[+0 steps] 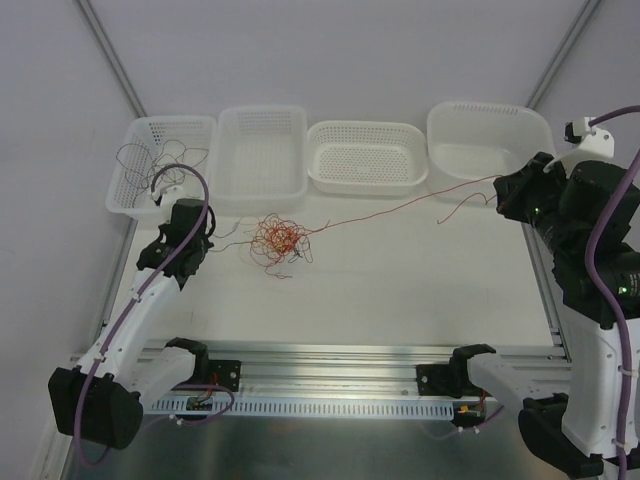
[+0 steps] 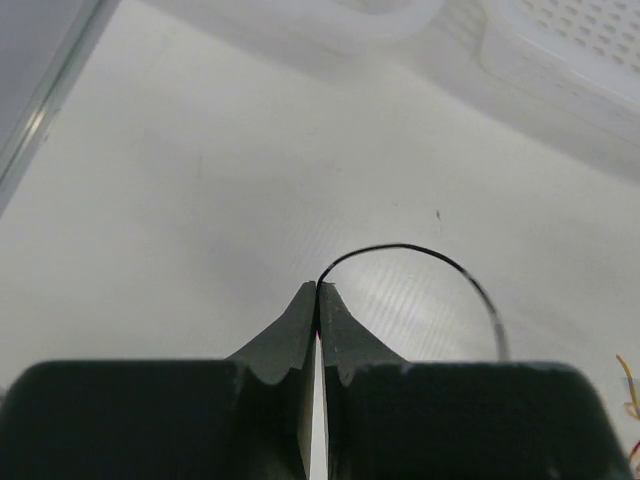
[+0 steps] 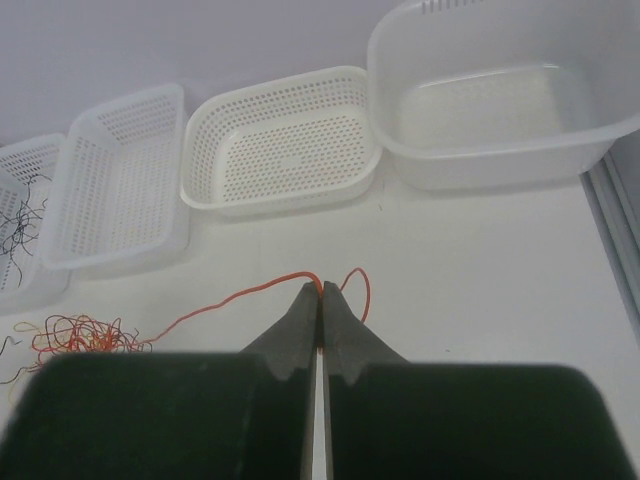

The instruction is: Untangle the cables

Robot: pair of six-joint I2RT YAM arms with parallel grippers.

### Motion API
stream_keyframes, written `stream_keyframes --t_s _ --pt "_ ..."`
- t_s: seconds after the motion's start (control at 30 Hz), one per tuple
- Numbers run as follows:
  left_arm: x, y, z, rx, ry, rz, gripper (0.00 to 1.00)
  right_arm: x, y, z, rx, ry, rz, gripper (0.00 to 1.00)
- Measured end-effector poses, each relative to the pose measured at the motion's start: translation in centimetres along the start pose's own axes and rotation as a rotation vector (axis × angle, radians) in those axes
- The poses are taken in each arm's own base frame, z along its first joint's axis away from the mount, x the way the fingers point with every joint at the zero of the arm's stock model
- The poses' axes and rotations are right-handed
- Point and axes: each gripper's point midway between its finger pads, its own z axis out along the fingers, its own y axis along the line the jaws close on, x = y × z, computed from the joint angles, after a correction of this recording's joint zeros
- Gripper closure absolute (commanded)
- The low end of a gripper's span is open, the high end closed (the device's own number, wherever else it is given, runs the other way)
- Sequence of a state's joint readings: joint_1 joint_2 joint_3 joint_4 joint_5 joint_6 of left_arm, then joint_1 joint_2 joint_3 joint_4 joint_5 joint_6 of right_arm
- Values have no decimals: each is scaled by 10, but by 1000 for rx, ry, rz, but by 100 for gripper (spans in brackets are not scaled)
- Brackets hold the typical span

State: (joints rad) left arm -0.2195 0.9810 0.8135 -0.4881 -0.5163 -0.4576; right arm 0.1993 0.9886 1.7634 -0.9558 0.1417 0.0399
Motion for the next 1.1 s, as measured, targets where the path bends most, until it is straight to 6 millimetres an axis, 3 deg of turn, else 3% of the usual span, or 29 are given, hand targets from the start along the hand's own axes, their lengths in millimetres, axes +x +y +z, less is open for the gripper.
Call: stream_keyframes --t_s 0.13,0.2,0.3,0.4,0.43,0.47,0.5,0.6,0.7,0.77,0.9,1.1 --pt "0 14 -2 -35 4 23 100 1 -1 2 3 4 16 99" --pt "6 5 -3 19 37 32 100 14 1 11 -14 33 28 99" --pt "20 -21 -7 168 89 35 100 63 1 33 -40 157 47 99" --pt "48 -48 -16 330 169 54 100 142 -7 56 -31 377 75 93" --pt "57 -55 -20 372 193 62 100 167 -11 63 -17 442 84 86" --pt "66 -60 -22 401 218 68 100 192 -17 66 5 515 92 68" --pt "74 -64 -24 424 242 76 100 213 -23 66 30 578 97 62" --pt "94 -66 -26 453 298 81 100 253 -39 61 94 696 90 49" --pt "103 -67 -28 470 332 71 100 264 -43 57 100 727 56 41" --pt "104 -69 -31 487 340 66 100 263 -34 57 51 718 26 35" --pt "105 -73 -33 512 347 63 100 265 3 58 -126 715 -58 25" --pt "101 -76 -38 539 335 57 100 296 82 76 -366 790 -232 11"
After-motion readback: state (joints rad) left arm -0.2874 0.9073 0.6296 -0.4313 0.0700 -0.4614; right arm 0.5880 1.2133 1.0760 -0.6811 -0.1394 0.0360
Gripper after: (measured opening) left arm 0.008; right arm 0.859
